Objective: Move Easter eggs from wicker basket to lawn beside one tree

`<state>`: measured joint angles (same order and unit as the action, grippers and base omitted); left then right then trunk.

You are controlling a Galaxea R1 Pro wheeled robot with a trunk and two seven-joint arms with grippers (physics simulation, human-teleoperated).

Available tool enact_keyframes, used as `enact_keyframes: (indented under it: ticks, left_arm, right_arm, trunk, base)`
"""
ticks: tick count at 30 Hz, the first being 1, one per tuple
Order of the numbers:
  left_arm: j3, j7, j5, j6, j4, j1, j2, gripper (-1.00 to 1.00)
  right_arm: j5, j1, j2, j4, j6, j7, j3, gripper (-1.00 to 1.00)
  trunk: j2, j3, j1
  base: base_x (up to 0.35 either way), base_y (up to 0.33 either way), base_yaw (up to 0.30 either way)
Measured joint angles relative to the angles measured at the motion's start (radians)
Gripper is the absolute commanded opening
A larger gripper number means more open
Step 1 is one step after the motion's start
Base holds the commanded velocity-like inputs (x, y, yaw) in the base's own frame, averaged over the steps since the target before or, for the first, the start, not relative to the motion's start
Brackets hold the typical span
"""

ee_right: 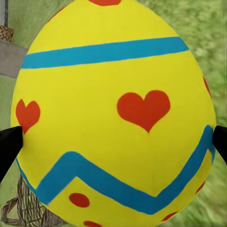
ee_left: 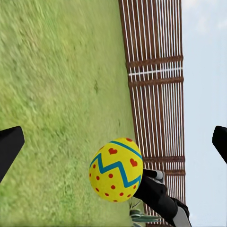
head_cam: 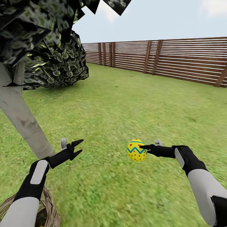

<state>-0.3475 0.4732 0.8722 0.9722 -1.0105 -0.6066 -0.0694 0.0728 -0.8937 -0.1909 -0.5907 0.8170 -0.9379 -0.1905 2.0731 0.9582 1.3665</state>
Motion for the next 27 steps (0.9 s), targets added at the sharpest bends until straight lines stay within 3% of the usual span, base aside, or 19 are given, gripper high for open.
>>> enact_keyframes:
  ticks: [6,23,27]
  left_arm:
    - [0.0,0.002,0.0,0.0,-0.001,0.0,0.0,1.0]
    - [0.002,0.0,-0.001,0.0,0.001,0.0,0.0,1.0]
    - [0.002,0.0,0.0,-0.001,0.0,0.0,0.0,1.0]
  right_arm:
    - [0.0,0.0,-0.001,0.0,-0.003,0.001,0.0,-1.0]
    - [-0.001,0.0,0.001,0.0,-0.003,0.021,0.0,-1.0]
    - [-0.001,0.001,0.002,0.0,-0.003,0.022,0.0,-1.0]
  trunk:
    - [0.0,0.0,0.0]
    - [0.0,0.0,-0.001]
    - [0.0,0.0,-0.001]
  base:
    - [0.058,-0.003,0.0]
    - [0.317,-0.107,0.0]
    - [0.311,-0.106,0.207]
